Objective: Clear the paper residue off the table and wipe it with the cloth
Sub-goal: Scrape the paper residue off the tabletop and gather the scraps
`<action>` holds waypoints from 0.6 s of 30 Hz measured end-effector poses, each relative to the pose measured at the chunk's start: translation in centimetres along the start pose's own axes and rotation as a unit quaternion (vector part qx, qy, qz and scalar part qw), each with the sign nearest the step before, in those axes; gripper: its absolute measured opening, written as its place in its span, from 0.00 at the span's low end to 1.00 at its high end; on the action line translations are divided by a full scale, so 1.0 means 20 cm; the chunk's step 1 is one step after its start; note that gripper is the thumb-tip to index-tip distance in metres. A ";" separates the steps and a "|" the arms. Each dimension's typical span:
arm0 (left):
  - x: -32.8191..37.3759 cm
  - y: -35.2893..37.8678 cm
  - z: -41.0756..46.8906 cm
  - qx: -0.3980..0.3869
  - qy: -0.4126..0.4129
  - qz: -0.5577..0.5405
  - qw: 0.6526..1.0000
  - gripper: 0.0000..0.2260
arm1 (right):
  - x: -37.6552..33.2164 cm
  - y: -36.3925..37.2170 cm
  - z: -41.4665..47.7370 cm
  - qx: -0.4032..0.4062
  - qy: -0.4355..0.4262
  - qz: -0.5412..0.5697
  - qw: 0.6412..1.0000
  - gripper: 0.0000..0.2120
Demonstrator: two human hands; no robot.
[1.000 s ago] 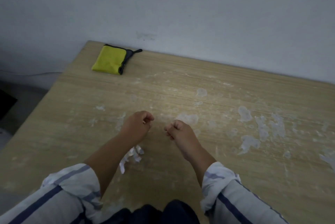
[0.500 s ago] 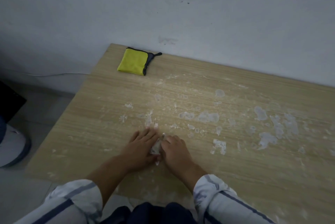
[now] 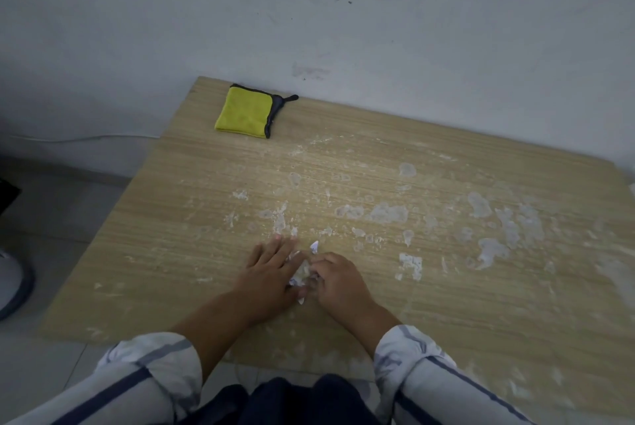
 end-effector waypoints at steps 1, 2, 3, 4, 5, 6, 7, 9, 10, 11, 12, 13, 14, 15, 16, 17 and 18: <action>0.00 0.00 0.00 -0.001 -0.001 0.002 1.000 0.42 | 0.00 0.00 0.00 0.006 0.011 0.009 1.000 0.26; 0.00 0.00 0.00 -0.001 -0.002 0.004 1.000 0.42 | 0.01 -0.01 -0.01 0.010 0.021 0.014 1.000 0.22; 0.00 0.01 0.00 0.000 -0.002 0.005 1.000 0.42 | 0.01 -0.01 -0.01 0.017 0.028 0.016 0.999 0.18; 0.00 0.01 0.00 0.001 -0.002 0.005 1.000 0.42 | 0.02 -0.01 -0.01 0.026 0.031 0.020 0.999 0.15; 0.00 0.01 0.01 0.003 -0.002 0.006 1.000 0.42 | 0.03 -0.01 -0.01 0.038 0.034 0.024 0.998 0.12; 0.00 0.01 0.01 0.005 -0.003 0.008 1.000 0.42 | 0.03 0.00 -0.01 0.049 0.035 0.028 0.998 0.10; 0.00 0.01 0.01 0.006 -0.004 0.010 1.000 0.42 | 0.03 0.00 -0.01 0.059 0.036 0.031 0.997 0.09; 0.00 0.01 0.01 0.010 -0.003 0.014 1.000 0.41 | 0.04 0.01 -0.01 0.077 0.038 0.028 0.996 0.06; 0.00 0.01 0.00 0.014 -0.002 0.011 1.000 0.41 | 0.04 0.01 -0.01 0.085 0.040 0.024 0.995 0.06; 0.00 0.01 0.00 0.019 0.000 0.005 1.000 0.40 | 0.05 0.01 -0.02 0.091 0.043 0.021 0.995 0.05; 0.00 0.01 0.00 0.023 0.002 0.000 1.000 0.39 | 0.05 0.01 -0.02 0.095 0.045 0.017 0.994 0.04; 0.00 0.01 0.00 0.025 0.003 -0.001 1.000 0.39 | 0.05 0.01 -0.02 0.098 0.045 0.015 0.994 0.04; 0.00 0.01 0.00 0.028 0.004 0.001 1.000 0.39 | 0.05 0.01 -0.02 0.100 0.045 0.015 0.994 0.03; 0.01 0.00 0.00 0.033 0.005 0.004 0.999 0.38 | 0.06 0.01 -0.02 0.102 0.047 0.018 0.994 0.03; 0.01 0.00 -0.01 0.040 0.008 0.005 0.999 0.38 | 0.05 0.00 -0.01 0.104 0.050 0.023 0.993 0.03; 0.01 0.00 -0.01 0.047 0.013 0.006 0.999 0.36 | 0.05 0.00 -0.01 0.106 0.052 0.030 0.993 0.03; 0.02 0.00 -0.01 0.053 0.023 0.010 0.998 0.34 | 0.05 0.00 -0.01 0.107 0.052 0.039 0.992 0.03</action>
Point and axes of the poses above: each hand's wrist, its own z-axis towards the middle knuckle, its own y-axis out of the palm, x = y × z, the point moved 4 cm from there along z, towards the middle knuckle, and after that the axes turned 6 degrees about -z, right-handed, at the moved point
